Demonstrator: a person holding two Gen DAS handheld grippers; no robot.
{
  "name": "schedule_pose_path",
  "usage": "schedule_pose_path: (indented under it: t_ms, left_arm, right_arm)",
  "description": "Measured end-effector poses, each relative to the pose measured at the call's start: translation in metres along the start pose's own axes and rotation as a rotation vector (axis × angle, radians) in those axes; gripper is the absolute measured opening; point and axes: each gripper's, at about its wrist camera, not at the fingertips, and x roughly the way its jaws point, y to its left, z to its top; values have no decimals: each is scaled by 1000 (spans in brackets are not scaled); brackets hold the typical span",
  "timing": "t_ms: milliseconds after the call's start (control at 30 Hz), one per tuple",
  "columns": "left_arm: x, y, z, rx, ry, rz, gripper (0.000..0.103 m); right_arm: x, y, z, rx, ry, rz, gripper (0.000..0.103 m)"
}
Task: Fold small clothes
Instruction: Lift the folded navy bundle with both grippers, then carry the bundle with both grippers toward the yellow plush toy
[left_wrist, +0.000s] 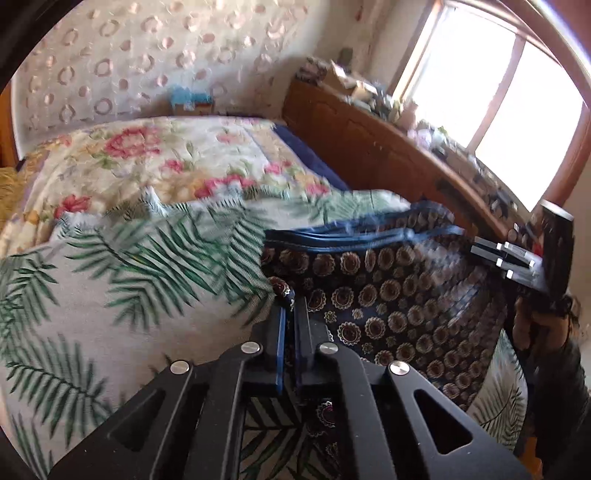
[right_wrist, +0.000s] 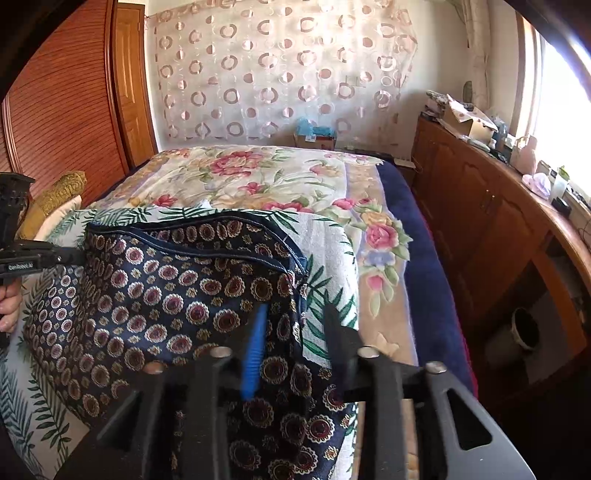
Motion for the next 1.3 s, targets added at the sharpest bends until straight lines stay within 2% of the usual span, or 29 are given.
schedule_pose_path:
  t_ms: [67, 133, 433, 733, 867, 900, 933, 1000, 1033, 1067, 1167, 1300]
  left_arm:
    - [-21, 3, 3, -1, -58, 38, 4]
    - [-34, 12, 5, -10, -77, 60, 4]
    - [-54, 50, -6, -8, -72, 177, 4]
    - [-41, 59, -17, -19, -47, 191, 4]
    - [-38, 62, -17, -29, -41, 184, 4]
    - [-38, 63, -18, -31, -42, 182, 4]
    - [-38, 62, -17, -33, -44, 180, 4]
    - [-41, 62, -17, -33, -53, 169, 4]
    - [-43, 61, -17, -32, -56, 164, 4]
    - [-48, 59, -17, -31, -71, 155, 4]
    - [-64, 53, -18, -31, -104, 135, 4]
    - [-96, 46, -20, -29, -177, 127, 4]
  right_arm:
    - [2, 0, 2, 11, 3, 14, 57]
    - [4, 2, 4, 12, -3, 30, 60]
    - [38, 34, 21, -27, 35, 151, 62]
    - [92, 45, 35, -4, 134, 249, 62]
    - [103, 51, 43, -20, 137, 258, 61]
    - [103, 56, 43, -30, 134, 264, 58]
    - [105, 60, 44, -47, 130, 271, 49]
    - [107, 67, 45, -85, 121, 260, 38]
    - [105, 68, 45, -96, 117, 262, 22]
    - [106, 70, 45, -95, 123, 296, 16]
    - [97, 71, 41, -105, 98, 295, 12]
    - [72, 71, 41, -92, 7, 303, 11]
